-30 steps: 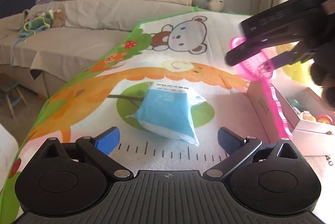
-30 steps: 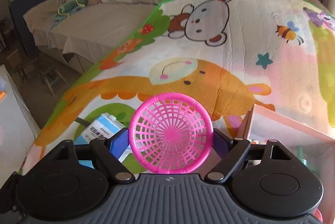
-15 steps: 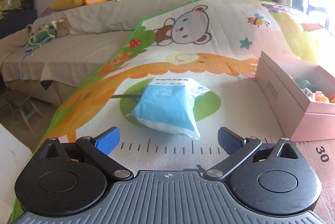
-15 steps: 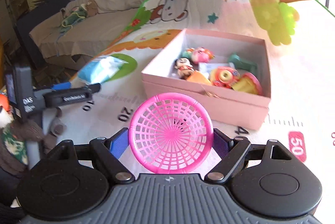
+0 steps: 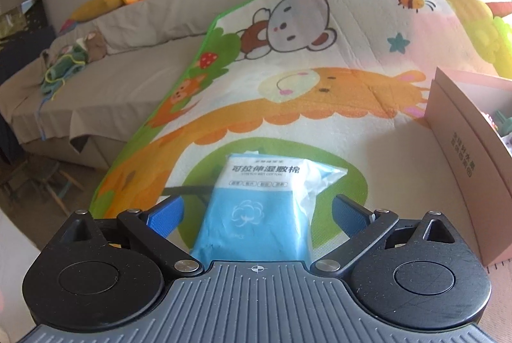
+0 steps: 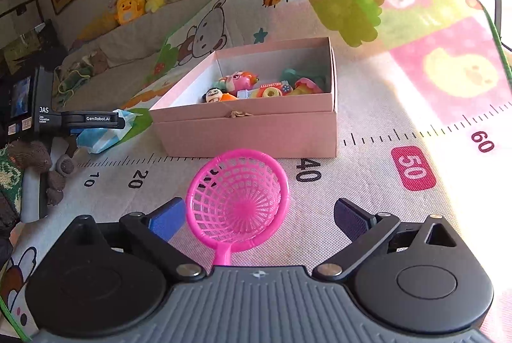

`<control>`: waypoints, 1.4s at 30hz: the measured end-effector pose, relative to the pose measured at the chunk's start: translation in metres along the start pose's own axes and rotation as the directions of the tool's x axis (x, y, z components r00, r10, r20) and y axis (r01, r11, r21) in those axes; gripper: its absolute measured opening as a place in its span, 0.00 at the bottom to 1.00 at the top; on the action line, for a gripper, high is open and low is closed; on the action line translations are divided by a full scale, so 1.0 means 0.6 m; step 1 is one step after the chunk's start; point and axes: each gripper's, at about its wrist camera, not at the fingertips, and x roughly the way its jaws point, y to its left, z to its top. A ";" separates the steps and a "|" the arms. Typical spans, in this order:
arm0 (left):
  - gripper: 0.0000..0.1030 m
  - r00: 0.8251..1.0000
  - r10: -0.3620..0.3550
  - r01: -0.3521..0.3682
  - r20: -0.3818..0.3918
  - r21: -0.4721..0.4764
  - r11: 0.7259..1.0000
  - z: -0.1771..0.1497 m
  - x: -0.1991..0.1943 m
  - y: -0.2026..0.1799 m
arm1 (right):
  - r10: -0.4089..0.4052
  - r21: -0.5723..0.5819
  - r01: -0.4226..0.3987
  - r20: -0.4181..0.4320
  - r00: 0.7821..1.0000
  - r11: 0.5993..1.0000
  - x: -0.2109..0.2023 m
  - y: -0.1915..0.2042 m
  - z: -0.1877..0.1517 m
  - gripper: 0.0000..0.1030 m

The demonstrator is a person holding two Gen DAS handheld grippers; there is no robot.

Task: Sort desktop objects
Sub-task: 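Lift the wipes pack with the left tool while the right tool carries the pink net toward the box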

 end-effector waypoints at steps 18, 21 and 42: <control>0.57 0.955 -0.297 0.298 -0.025 0.071 0.952 -0.145 -0.187 -0.042 | 0.002 0.118 0.003 -0.049 0.999 0.993 0.001 -0.006 -0.028 1.00; 0.58 0.932 -0.360 0.362 -0.033 0.108 0.926 -0.169 -0.218 -0.060 | 0.008 0.121 -0.001 -0.061 0.998 0.993 0.003 -0.001 -0.031 1.00; 0.92 0.913 -0.407 0.405 -0.015 0.132 0.905 -0.210 -0.247 -0.072 | -0.051 -0.004 0.051 -0.099 0.994 0.999 0.004 0.042 -0.037 1.00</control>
